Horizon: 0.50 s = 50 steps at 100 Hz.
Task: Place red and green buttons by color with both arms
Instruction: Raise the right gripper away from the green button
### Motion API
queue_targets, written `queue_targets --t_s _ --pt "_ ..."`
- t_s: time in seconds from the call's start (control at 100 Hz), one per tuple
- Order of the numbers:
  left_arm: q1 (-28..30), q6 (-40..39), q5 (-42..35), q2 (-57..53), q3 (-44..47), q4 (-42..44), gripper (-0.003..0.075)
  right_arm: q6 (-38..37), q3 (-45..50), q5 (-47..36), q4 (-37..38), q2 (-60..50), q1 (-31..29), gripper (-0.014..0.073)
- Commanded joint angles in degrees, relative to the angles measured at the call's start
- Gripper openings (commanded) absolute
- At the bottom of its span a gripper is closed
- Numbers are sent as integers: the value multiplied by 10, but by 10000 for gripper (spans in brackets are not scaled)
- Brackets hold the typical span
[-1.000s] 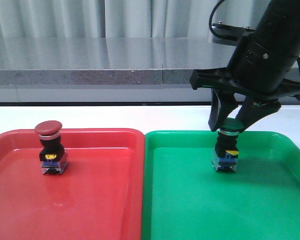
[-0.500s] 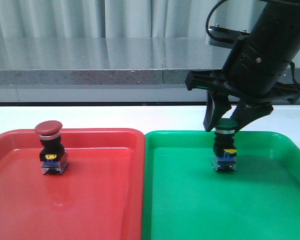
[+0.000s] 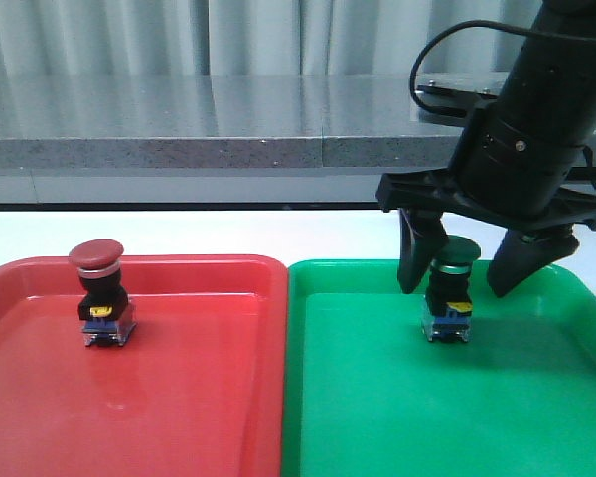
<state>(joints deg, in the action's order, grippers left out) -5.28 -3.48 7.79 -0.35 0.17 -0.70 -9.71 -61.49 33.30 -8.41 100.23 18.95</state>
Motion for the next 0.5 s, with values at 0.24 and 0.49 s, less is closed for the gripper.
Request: queue_targets --t_s 0.24,0.49 --pt "2 -4 -46 -17 23 0 -19 1 -13 -17 5 -67 0 616" --pt "2 -4 -46 -17 23 0 -19 1 -13 -22 27 -167 0 616"
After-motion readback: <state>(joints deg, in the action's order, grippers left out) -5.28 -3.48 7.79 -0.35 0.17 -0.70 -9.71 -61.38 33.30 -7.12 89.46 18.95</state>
